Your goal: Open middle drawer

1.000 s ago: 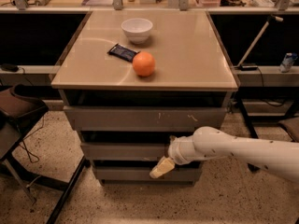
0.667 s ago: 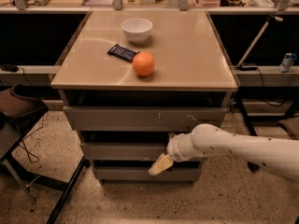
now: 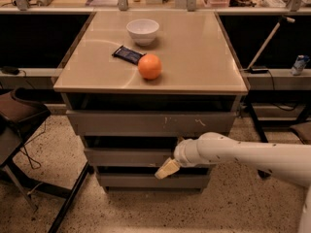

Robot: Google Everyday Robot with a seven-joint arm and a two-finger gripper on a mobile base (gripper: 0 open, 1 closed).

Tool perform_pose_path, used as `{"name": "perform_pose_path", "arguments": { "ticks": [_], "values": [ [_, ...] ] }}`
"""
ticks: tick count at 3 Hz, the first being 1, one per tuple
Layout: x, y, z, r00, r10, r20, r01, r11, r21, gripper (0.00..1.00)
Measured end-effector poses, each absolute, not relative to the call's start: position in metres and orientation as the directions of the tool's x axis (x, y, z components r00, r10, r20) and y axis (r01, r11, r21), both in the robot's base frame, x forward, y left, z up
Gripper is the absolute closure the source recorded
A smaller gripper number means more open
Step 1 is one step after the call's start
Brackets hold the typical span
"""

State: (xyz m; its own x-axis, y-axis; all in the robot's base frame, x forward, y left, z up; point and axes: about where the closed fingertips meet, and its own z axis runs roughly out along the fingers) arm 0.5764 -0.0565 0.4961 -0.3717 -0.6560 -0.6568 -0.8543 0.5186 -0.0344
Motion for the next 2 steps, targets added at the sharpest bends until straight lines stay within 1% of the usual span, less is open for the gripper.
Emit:
{"name": "perform_pose_path", "arguments": {
  "ticks": [1, 2],
  "values": [
    [0.580, -0.066, 0.461, -0.420, -0.676, -0.605, -0.812, 0.578, -0.082, 0.00],
    [0.592, -0.069, 0.451, -0.433, -0.680, -0.592, -0.790, 0.603, -0.115, 0.00]
  ]
}}
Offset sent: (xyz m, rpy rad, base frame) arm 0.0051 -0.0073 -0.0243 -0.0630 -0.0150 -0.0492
